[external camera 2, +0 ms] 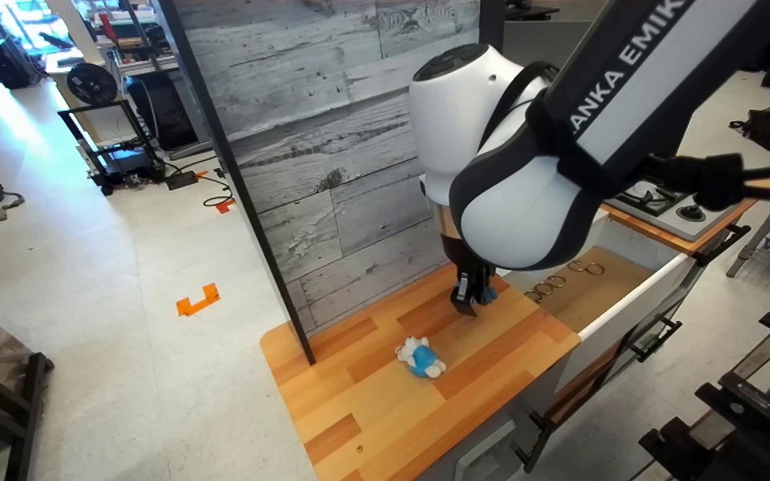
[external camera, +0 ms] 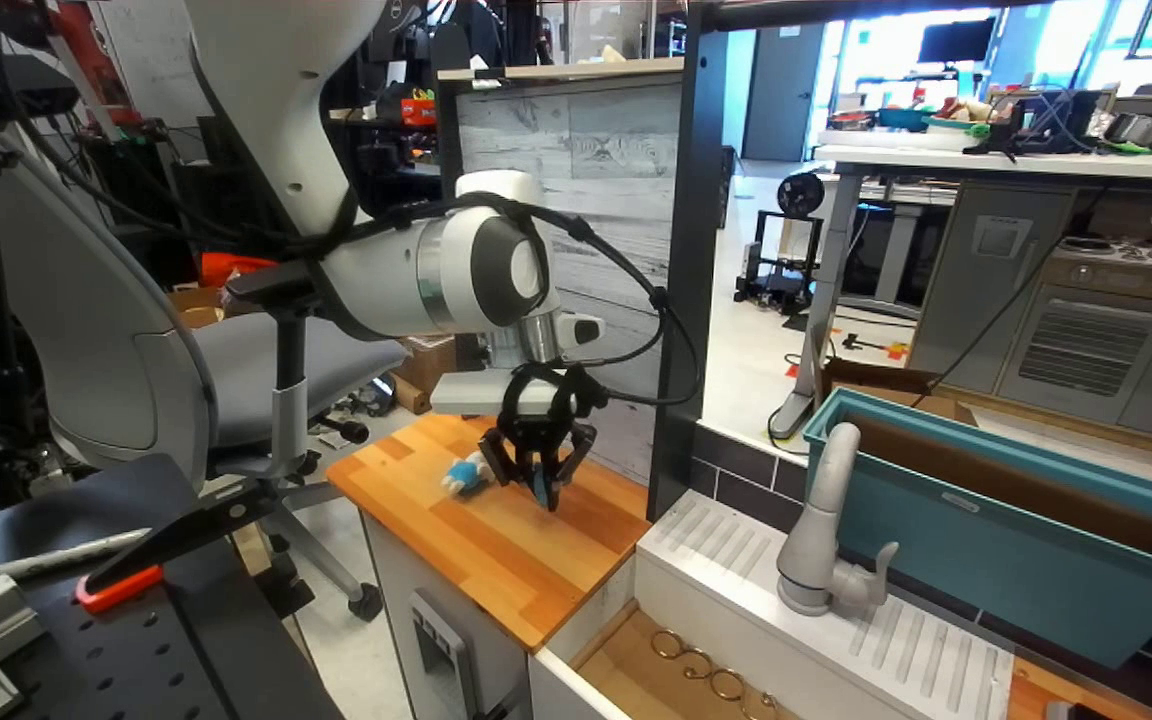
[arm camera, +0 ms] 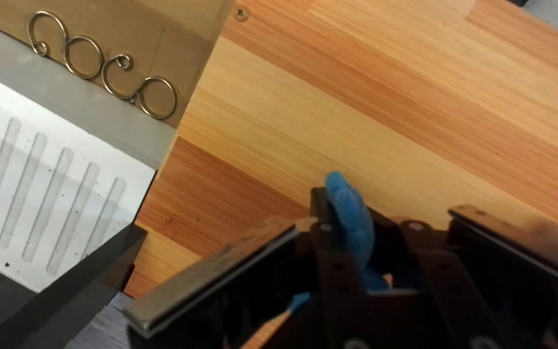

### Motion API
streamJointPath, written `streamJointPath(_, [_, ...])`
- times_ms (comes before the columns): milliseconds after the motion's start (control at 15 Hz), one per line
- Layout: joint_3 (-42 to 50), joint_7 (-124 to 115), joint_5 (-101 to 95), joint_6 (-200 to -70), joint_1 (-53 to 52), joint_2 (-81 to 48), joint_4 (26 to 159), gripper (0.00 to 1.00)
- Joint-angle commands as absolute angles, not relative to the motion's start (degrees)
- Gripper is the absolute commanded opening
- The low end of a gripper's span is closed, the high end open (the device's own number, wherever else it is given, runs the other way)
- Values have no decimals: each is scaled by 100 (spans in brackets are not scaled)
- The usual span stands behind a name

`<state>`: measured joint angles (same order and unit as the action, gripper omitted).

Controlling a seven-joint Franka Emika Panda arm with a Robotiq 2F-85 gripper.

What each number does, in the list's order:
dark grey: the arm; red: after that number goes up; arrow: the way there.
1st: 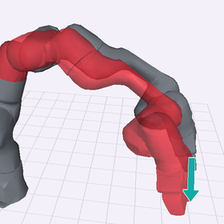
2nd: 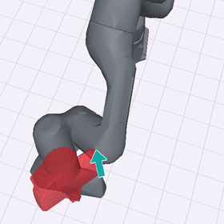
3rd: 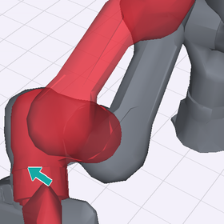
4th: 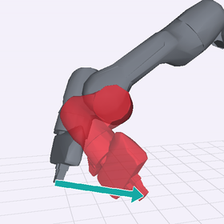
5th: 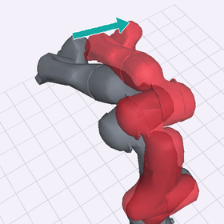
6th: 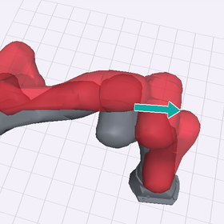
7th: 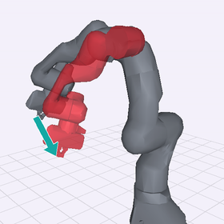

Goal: Move the right doll farther from you

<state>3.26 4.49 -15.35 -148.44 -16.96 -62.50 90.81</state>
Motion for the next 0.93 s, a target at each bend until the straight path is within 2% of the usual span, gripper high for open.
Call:
streamJointPath(0, [94, 870, -1572, -14482, -1374, -6582, 8516, 2])
streamJointPath(133, [68, 952, -1568, -14425, -1307, -6704, 8337, 2])
streamJointPath(200, [67, 974, -1567, -14386, -1283, -6770, 8239, 5])
streamJointPath(267, [61, 993, -1560, -14311, -1260, -6835, 8137, 32])
streamJointPath(333, [36, 1033, -1548, -14247, -1228, -6890, 8047, 32])
streamJointPath(867, [176, 941, -1748, -14321, -1419, -6671, 8258, 91])
